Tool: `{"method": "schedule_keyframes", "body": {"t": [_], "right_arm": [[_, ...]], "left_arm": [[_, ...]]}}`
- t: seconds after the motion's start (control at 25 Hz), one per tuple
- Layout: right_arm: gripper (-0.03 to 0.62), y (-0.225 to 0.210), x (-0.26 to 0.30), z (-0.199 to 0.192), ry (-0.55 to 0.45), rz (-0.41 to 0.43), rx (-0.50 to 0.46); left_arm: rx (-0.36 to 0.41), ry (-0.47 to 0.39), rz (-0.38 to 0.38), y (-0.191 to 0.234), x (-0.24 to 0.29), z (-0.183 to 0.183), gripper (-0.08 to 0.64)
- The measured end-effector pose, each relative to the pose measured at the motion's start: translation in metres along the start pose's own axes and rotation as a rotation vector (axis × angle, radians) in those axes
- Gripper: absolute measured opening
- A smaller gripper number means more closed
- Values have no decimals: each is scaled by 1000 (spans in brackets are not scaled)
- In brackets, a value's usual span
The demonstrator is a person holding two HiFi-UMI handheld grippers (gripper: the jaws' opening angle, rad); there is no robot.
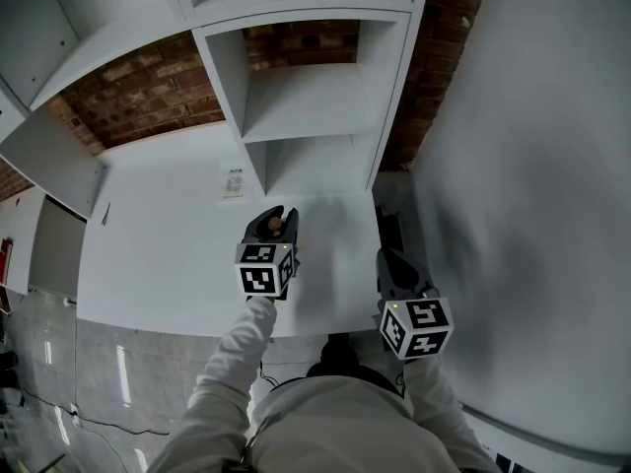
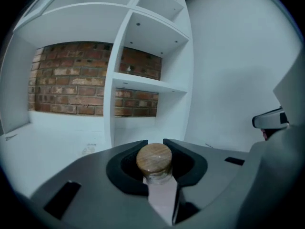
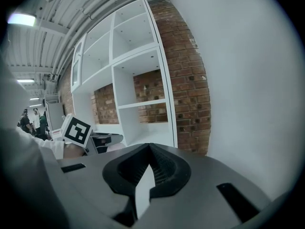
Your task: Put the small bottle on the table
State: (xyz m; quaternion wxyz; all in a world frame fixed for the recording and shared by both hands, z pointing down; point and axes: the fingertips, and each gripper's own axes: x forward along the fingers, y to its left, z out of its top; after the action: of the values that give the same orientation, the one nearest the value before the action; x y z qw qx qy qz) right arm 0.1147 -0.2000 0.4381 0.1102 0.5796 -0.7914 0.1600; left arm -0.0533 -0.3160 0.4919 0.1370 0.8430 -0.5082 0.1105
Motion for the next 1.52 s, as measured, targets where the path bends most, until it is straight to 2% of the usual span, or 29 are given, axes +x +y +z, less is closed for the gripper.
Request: {"method": "schedule_keyframes", "body": {"t": [0.28, 0.68, 1.0, 1.52], "right_arm": [[28, -14, 11, 3, 5, -10, 7], [28, -29, 18, 0, 23, -13, 14], [28, -34, 28, 3, 24, -3, 22], [28, -39, 34, 5, 31, 5, 17]], "left_arm": [[69, 65, -29, -14, 44, -4, 112], [162, 94, -5, -19, 85, -13, 112], [156, 115, -18, -25, 110, -21, 112], [244, 150, -6, -27, 132, -26, 112]]}}
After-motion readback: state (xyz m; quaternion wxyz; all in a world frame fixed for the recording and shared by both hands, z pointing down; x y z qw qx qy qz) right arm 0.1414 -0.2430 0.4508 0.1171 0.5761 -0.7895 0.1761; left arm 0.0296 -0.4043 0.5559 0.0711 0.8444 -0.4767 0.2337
